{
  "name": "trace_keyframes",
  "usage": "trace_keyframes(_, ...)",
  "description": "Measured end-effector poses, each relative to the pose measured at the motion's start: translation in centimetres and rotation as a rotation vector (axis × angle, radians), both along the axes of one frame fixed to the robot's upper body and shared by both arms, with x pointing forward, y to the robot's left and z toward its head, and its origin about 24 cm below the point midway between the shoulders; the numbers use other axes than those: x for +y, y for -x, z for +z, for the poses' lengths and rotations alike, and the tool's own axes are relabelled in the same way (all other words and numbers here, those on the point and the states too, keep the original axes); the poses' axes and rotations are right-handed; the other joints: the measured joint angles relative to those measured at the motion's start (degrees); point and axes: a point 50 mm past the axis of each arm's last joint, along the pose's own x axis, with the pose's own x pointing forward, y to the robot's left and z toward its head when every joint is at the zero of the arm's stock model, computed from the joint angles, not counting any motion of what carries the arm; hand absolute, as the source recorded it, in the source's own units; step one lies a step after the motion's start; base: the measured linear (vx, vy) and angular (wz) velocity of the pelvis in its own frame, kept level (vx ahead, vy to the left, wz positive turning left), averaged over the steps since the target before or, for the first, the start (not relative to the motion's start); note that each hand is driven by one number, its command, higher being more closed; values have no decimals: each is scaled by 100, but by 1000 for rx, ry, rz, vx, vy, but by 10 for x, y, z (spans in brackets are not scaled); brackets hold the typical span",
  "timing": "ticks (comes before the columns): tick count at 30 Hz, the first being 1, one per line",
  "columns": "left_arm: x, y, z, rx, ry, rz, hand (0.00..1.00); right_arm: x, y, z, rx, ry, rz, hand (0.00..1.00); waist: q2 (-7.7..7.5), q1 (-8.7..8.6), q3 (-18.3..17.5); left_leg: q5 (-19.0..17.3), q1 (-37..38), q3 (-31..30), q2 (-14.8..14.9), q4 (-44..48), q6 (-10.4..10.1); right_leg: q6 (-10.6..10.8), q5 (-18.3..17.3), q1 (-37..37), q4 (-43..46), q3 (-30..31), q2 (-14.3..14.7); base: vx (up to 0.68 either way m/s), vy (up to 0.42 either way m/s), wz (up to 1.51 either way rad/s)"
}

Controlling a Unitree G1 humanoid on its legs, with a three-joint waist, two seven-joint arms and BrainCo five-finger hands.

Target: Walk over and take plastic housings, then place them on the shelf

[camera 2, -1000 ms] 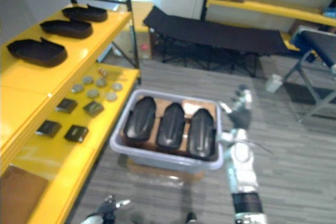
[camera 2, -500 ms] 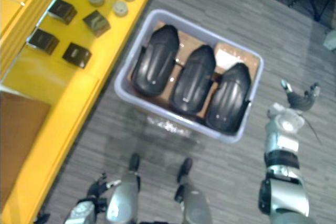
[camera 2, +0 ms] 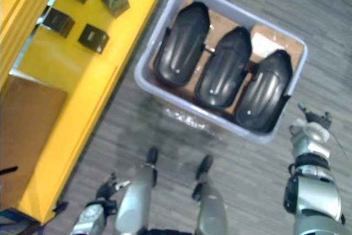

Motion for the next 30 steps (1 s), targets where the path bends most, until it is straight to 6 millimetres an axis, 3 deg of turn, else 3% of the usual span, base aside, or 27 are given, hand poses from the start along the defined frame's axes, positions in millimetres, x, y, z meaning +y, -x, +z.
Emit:
trace_keyframes(8, -3, -2, 1, -14, 34, 22, 0, 1, -5, 8, 6, 41, -31, 0, 5, 32, 1, 105, -231, -37, -39, -10, -21, -26, -42, -292, 176, -5, -55, -9, -1, 1)
trace_keyframes(12, -5, -1, -1, -9, 38, 21, 0, -2, -11, 39, -49, 185, -165, 0, 76, 18, 40, 158, -265, -60, -96, -33, 6, -22, -57, -333, 213, -25, -108, -12, 9, 7)
trace_keyframes(16, -10, -1, -2, -9, 48, 8, 0, -6, -13, 75, -122, 369, -189, 0, 135, 4, 72, 212, -266, -7, -139, -98, 28, -22, -61, -416, 281, 15, -172, -2, 4, -1)
trace_keyframes(19, -10, -1, -2, -11, 48, 9, 0, -4, -13, 87, -162, 439, -210, 0, 139, -22, 71, 255, -241, 1, -136, -171, 13, -22, -61, -434, 282, 23, -171, 0, 0, 0)
trace_keyframes(23, -10, -1, -1, -22, 48, 3, 0, -1, -15, 87, -166, 450, -170, 0, 142, -26, 70, 273, -240, 17, -121, -196, -3, -38, -72, -503, 352, 49, -169, 1, -10, -4)
trace_keyframes(30, -12, -2, -1, -37, 74, 13, 0, 3, -21, 67, -58, 371, -37, 0, 207, 15, 60, 320, -282, -22, -145, -259, 13, -46, -79, -528, 361, 7, -190, -9, 4, 4)
